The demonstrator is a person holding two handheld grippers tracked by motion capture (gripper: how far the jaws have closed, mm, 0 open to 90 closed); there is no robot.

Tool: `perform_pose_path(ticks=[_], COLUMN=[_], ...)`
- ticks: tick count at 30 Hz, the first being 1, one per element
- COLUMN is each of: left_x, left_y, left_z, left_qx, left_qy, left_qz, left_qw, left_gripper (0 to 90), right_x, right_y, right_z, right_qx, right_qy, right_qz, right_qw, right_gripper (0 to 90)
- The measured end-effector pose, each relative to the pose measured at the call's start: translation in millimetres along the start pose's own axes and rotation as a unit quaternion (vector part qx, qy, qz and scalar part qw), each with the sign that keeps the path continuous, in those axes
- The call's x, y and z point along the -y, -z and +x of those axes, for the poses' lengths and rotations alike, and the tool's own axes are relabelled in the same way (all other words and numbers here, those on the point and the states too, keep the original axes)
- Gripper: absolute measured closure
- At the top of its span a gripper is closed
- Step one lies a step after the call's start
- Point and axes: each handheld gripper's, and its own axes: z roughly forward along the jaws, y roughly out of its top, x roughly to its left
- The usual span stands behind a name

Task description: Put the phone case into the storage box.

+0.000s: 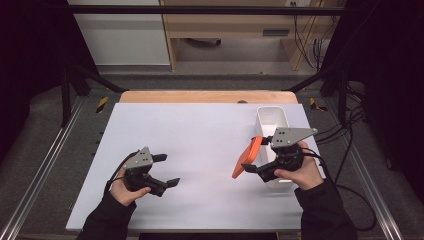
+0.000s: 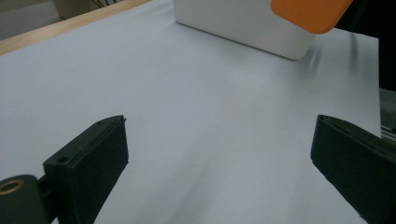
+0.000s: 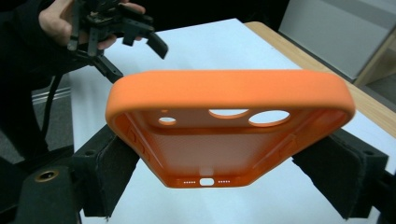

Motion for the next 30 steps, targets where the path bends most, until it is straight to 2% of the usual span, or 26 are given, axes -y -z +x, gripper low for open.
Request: perform_pose_path(ticks=[8, 14, 23, 30], left_x=[16.9, 23.5, 34.4, 40.6], left_y=[12.8, 22.9, 33.9, 40.7], left_z=[12.3, 18.6, 26.2, 30.4], left_qx=[-0.032, -0.058, -0.075, -0.087], left_qy=[0.025, 0.031, 0.044, 0.050], left_qz=[-0.013, -0.020, -0.028, -0.030], left_qw=[0.9991, 0.9976, 0.9958, 0.9945], left_gripper=[3.3, 2.3, 1.7, 0.8], right_x=[-3.3, -6.0, -16.7, -26.3], right_y=[8.7, 17.4, 26.4, 32.9], right_z=[-8.1, -17.4, -29.3, -39.5], right_qx=[0.032, 0.060, 0.099, 0.135], right_qy=[-0.019, -0.037, -0.061, -0.072], right_qz=[-0.011, -0.017, -0.029, -0.035], right_qw=[0.9992, 0.9973, 0.9927, 0.9877], right_gripper=[15.8, 15.7, 15.7, 15.7])
